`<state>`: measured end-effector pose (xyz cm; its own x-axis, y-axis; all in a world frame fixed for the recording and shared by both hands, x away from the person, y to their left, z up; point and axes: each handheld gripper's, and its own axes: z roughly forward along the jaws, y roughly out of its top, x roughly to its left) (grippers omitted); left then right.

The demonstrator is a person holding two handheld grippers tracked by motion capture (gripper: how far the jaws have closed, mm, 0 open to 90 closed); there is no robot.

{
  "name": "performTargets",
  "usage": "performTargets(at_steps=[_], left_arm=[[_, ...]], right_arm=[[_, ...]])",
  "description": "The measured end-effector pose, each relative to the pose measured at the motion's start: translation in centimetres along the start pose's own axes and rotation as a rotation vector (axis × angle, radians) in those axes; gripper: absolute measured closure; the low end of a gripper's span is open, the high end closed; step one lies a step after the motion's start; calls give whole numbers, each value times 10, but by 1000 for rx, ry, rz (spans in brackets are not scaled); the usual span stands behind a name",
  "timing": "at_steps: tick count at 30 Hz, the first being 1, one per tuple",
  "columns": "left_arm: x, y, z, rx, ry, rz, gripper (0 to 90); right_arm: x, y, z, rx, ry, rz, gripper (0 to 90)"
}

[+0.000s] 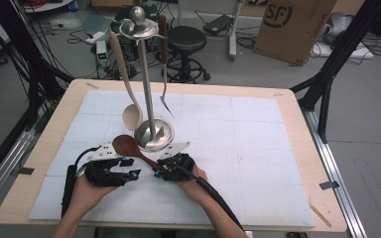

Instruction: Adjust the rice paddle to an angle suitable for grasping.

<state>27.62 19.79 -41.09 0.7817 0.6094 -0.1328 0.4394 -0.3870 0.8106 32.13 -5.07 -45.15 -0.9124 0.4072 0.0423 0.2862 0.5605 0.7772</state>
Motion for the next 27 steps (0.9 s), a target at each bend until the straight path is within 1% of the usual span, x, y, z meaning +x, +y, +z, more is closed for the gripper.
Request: performTargets(at_steps=[4,6,10,12,14,17,21,24,26,27], left_arm=[[0,0,0,-4,-4,0,501],[0,0,0,-5,-5,-3,500],[0,0,-1,-9,-4,-4,498],[0,0,-1,-10,-6,-4,497],[1,0,-2,-11,-6,-3,496],[1,0,-2,-14,-6,-3,495],[1,1,-2,-14,-7,-3,494],[1,1,-1,-15,-7,-2,491],[1,1,-1,-12,-5,0,488],[1,1,-1,-11,-6,0,485]], right_arm=[[-2,-1,-2,2,21,25,655],[-2,-1,-3,9,33,28,656],[0,0,-4,20,62,24,659],[2,0,-6,22,72,14,660],[3,-1,-9,22,82,2,661],[5,-3,-15,29,98,-2,664],[4,-9,-21,42,104,-6,664],[2,-14,-23,42,96,0,662],[3,-15,-24,37,92,3,652],[4,-16,-23,42,90,1,642]])
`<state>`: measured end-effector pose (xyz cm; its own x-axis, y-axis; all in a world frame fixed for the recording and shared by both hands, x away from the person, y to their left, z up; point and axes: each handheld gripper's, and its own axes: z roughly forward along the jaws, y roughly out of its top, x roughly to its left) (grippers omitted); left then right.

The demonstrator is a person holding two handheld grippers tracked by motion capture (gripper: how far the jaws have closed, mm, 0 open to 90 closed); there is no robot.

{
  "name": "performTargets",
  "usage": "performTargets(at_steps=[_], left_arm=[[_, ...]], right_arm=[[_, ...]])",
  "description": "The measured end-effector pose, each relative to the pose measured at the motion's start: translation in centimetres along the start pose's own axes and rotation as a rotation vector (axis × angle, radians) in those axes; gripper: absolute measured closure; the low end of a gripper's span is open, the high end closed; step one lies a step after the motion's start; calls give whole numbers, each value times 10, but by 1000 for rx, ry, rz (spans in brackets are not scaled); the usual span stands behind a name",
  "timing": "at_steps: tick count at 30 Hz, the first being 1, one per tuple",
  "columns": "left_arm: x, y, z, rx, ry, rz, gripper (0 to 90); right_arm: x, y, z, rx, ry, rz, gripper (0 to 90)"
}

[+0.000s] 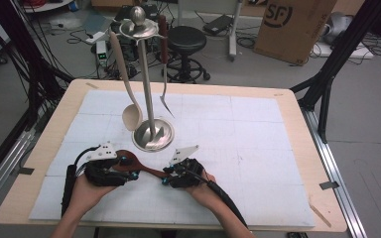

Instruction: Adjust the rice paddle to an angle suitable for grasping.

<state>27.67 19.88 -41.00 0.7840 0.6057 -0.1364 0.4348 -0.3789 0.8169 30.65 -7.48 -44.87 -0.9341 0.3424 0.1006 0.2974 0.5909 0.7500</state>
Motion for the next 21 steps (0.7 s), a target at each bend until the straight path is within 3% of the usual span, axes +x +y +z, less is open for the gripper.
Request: performTargets(at_steps=[3,6,12,21], left_arm=[[0,0,0,3,1,3,481],[0,0,1,8,1,6,466],[-1,0,3,15,-7,10,448],[-2,0,6,29,-12,15,400]], right_arm=[[1,-1,2,4,-12,-15,620],[1,-1,2,4,-20,-19,658],[0,0,-1,-4,5,3,667],[2,9,-16,-47,35,-24,668]])
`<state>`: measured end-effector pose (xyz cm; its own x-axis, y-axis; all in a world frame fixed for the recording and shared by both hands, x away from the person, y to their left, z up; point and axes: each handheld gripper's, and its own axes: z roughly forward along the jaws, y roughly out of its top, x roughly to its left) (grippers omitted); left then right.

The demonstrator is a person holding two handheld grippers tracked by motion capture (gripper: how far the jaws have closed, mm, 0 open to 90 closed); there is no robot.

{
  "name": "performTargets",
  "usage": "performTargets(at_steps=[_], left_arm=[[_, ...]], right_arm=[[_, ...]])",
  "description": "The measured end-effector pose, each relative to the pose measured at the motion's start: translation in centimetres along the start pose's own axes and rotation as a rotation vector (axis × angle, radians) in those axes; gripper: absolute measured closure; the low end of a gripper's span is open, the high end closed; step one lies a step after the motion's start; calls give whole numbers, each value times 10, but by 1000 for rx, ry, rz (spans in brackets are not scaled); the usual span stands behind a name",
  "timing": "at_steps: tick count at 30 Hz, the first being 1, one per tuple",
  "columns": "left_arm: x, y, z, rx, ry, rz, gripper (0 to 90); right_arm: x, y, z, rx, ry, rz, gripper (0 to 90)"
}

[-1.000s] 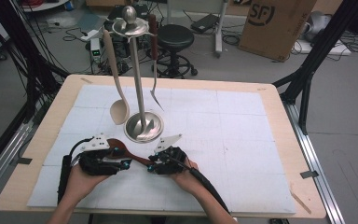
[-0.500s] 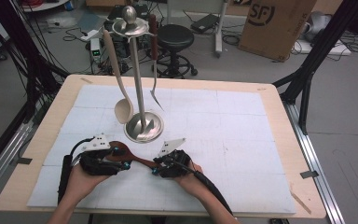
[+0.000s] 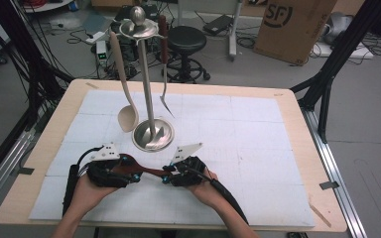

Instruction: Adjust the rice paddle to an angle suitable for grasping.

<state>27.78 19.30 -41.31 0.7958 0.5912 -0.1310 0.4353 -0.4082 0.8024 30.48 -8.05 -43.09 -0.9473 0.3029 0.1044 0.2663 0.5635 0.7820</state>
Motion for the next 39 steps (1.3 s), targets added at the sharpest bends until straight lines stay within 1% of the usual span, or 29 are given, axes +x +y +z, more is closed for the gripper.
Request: performTargets(at_steps=[2,4,6,8,15,22,25,26,27,28,33,38,39], left_arm=[[-1,0,1,5,2,6,382],[-2,1,3,11,-3,11,377],[-3,1,4,10,-4,12,370],[-4,1,5,13,-8,17,366],[-4,1,8,30,-19,29,360],[-6,2,9,20,-23,32,346],[-6,1,10,28,-30,37,345],[-7,1,10,28,-30,36,345],[-6,2,10,34,-31,42,345],[-7,2,11,34,-38,42,345],[-8,1,15,67,-45,49,347],[-7,1,18,82,-60,46,375],[-7,1,19,79,-60,44,378]], right_arm=[[1,3,-3,-1,4,0,668],[2,5,-5,-1,6,-14,668],[3,6,-7,-8,13,-14,668],[5,7,-7,-3,21,-15,668],[5,9,-9,-14,31,-10,668],[8,18,-10,2,42,-33,668],[9,21,-10,1,49,-44,669],[10,22,-10,4,51,-41,669],[10,23,-10,4,52,-47,669],[11,24,-10,8,54,-49,668],[11,26,-12,-4,66,-48,669],[12,27,-12,-5,79,-46,669],[12,27,-13,-2,82,-45,669]])
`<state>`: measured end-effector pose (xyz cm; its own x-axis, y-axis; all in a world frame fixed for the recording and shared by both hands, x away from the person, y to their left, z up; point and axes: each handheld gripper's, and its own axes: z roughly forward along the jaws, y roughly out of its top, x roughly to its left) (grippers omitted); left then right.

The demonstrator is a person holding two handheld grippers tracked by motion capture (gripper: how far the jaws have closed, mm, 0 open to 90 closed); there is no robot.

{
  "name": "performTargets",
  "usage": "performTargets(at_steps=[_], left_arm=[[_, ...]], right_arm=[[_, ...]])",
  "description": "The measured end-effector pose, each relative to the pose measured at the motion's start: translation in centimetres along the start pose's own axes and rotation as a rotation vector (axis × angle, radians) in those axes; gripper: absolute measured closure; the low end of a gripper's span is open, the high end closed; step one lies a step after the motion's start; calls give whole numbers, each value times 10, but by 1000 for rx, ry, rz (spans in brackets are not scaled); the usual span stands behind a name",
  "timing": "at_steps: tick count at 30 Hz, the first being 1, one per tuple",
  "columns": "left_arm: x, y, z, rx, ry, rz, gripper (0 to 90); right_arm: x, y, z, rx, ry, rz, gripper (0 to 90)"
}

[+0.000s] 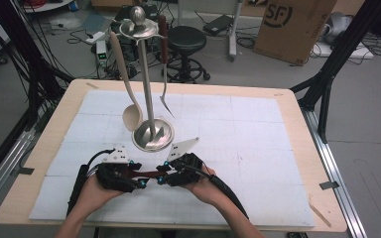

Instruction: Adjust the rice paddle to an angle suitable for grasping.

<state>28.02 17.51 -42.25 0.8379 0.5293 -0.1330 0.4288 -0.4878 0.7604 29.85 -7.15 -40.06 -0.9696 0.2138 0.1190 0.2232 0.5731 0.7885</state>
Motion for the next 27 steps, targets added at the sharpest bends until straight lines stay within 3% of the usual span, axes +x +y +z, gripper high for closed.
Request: performTargets(at_steps=[9,27], left_arm=[[-1,0,1,13,-22,4,463],[-5,1,1,43,-85,45,674]], right_arm=[[0,5,0,2,19,1,669],[-11,-3,-2,-22,28,91,627]])
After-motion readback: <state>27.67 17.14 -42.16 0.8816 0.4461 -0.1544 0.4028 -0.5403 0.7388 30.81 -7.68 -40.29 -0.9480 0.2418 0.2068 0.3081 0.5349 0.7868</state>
